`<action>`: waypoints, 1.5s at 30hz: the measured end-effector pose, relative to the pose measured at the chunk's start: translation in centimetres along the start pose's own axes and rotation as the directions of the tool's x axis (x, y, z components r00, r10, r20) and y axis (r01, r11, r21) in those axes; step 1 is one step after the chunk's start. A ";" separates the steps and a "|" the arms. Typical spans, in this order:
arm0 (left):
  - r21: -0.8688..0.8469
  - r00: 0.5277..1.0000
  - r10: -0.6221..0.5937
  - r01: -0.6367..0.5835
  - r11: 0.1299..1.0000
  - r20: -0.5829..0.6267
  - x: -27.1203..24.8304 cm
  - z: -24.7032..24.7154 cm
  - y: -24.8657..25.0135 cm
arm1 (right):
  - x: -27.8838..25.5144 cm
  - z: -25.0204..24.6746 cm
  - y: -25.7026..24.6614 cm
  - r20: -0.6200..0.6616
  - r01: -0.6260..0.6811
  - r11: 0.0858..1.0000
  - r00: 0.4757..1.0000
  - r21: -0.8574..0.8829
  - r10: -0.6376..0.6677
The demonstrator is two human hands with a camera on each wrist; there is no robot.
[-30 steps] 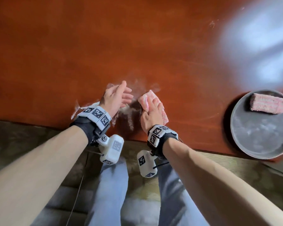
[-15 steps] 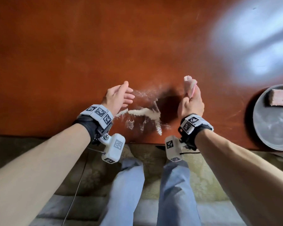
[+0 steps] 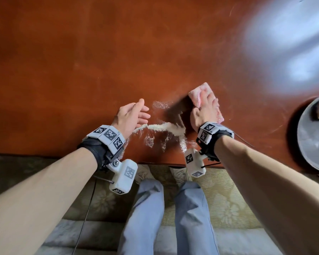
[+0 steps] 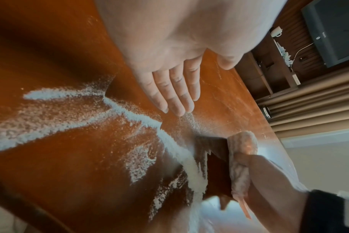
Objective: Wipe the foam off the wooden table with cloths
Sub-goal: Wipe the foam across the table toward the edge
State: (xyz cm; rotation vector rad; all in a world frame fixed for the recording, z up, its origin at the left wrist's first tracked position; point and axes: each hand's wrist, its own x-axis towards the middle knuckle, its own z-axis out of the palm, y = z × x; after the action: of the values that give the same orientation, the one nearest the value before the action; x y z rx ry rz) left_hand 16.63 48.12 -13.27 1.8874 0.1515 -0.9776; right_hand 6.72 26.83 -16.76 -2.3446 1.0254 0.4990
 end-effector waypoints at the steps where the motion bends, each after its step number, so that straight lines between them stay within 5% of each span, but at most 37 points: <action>1: 0.000 1.000 -0.007 0.007 1.000 0.000 0.0 0.1 0.1 | -0.4 0.6 -0.6 0.017 0.034 0.999 0.999 -0.015 -0.034; 5: -0.020 1.000 -0.025 0.025 0.999 0.013 0.0 1.0 0.8 | -2.9 2.3 -3.5 0.071 0.159 0.976 0.983 0.150 -0.171; 8: -0.022 0.998 -0.016 0.017 1.000 0.059 -0.1 1.5 1.2 | -4.6 2.1 -5.2 0.147 0.081 0.951 0.981 0.297 -0.130; 12: -0.017 0.996 0.006 -0.004 1.000 0.084 -0.2 1.3 1.7 | -4.6 -0.1 -5.3 -0.025 0.029 0.924 0.999 0.382 -0.021; 16: -0.021 0.998 0.038 -0.037 0.999 0.051 -0.2 0.3 2.4 | -2.2 -3.5 -4.0 -0.090 -0.037 0.948 0.994 0.316 0.069; 21: -0.014 0.999 0.034 -0.034 0.999 0.022 -0.2 -1.2 1.6 | 1.4 -4.2 -3.2 -0.093 -0.006 0.980 0.995 0.198 0.025; 27: -0.045 0.999 0.001 -0.004 0.999 -0.054 -0.3 -2.7 0.7 | 2.5 -2.3 -4.2 0.124 0.174 0.985 0.978 -0.014 -0.171; 31: -0.081 0.994 -0.038 0.030 0.996 -0.099 -0.8 -2.7 0.5 | -1.1 -0.8 -5.3 0.255 0.407 0.913 0.887 -0.034 -0.386; 34: -0.121 0.989 -0.060 0.044 0.992 -0.138 -1.4 -2.0 1.1 | -2.7 -0.5 -5.0 0.369 0.419 0.908 0.842 0.014 -0.394; 40: -0.206 0.973 -0.089 0.045 0.977 -0.211 -1.6 -0.7 2.1 | 0.9 -2.9 -5.8 0.010 0.363 0.924 0.930 0.116 -0.367; 45: -0.216 0.955 -0.134 0.076 0.973 -0.266 -2.0 -0.6 1.2 | 4.1 -3.8 -7.4 0.151 0.456 0.884 0.886 -0.106 -0.439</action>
State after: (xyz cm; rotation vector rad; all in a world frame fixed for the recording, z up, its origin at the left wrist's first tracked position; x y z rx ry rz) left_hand 16.18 48.56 -10.95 1.8318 0.5065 -0.7302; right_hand 15.40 26.49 -13.54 -2.5300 0.3735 0.5346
